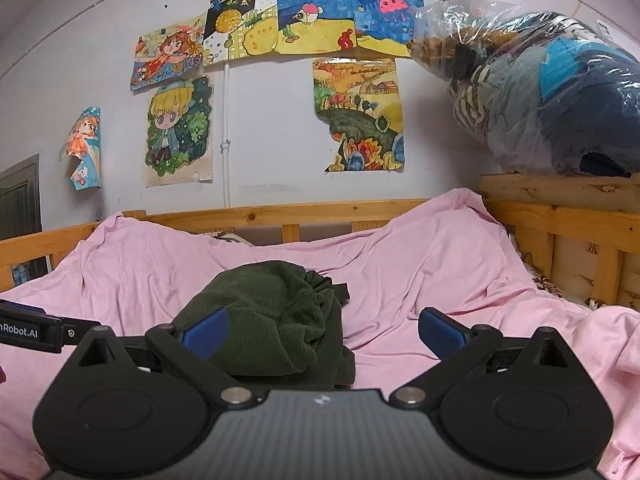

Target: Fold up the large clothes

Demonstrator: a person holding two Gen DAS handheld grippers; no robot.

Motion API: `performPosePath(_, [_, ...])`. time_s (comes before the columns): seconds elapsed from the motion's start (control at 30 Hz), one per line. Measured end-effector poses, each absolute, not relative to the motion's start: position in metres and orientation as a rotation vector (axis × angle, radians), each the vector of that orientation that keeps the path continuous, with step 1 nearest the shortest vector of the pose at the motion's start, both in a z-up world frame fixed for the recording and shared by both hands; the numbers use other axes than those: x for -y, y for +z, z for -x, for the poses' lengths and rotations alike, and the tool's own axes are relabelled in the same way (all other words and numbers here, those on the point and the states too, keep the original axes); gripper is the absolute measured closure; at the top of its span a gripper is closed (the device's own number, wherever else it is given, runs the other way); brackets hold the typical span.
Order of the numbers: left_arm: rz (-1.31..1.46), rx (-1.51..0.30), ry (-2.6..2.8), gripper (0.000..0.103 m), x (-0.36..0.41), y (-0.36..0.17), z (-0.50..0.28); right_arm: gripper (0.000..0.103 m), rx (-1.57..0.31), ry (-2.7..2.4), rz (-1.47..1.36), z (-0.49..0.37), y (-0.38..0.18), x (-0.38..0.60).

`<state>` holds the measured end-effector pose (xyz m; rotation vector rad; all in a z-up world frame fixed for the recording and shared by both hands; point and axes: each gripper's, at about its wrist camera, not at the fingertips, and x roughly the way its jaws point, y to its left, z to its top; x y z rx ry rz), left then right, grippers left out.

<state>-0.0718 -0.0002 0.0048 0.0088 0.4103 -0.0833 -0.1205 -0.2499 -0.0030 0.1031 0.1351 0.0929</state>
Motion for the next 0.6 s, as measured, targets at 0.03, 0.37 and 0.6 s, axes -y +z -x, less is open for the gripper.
performPosePath(0.03, [-0.009, -0.411, -0.082, 0.001, -0.0002, 0.0046, 0.0718, 0.000, -0.136, 0.093, -0.103, 0.1205, -0.0033, 0.2498])
performPosePath(0.37, [-0.001, -0.413, -0.092, 0.001, -0.0019, 0.0058, 0.0726, 0.000, -0.150, 0.090, -0.098, 0.1184, -0.0055, 0.2490])
performPosePath(0.6, [-0.001, -0.413, -0.092, 0.001, -0.0024, 0.0057, 0.0726, 0.000, -0.153, 0.094, -0.092, 0.1188, -0.0061, 0.2476])
